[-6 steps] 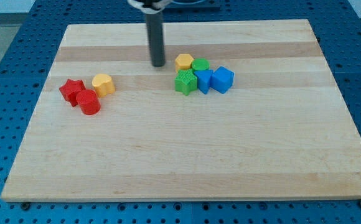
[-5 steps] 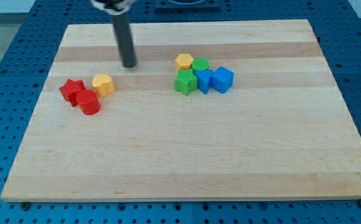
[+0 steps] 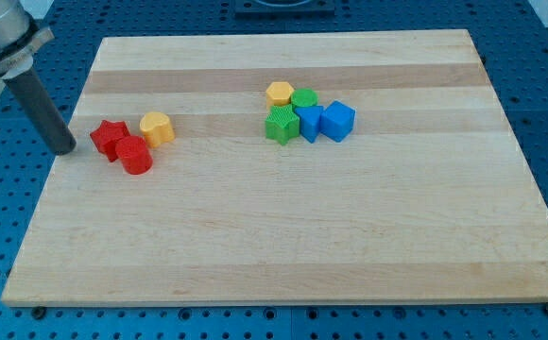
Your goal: Slide the red star and yellow heart to the yellow hexagon
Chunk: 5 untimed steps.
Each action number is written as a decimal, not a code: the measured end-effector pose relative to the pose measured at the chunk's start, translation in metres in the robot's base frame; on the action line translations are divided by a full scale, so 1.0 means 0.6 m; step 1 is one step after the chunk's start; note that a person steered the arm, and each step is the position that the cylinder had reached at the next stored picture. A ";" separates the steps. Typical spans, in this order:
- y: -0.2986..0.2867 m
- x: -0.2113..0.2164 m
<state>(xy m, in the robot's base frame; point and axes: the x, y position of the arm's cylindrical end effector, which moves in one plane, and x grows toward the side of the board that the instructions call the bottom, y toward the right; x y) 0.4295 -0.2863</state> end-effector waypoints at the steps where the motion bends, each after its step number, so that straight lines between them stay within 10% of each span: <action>1: 0.018 0.004; 5: 0.158 -0.036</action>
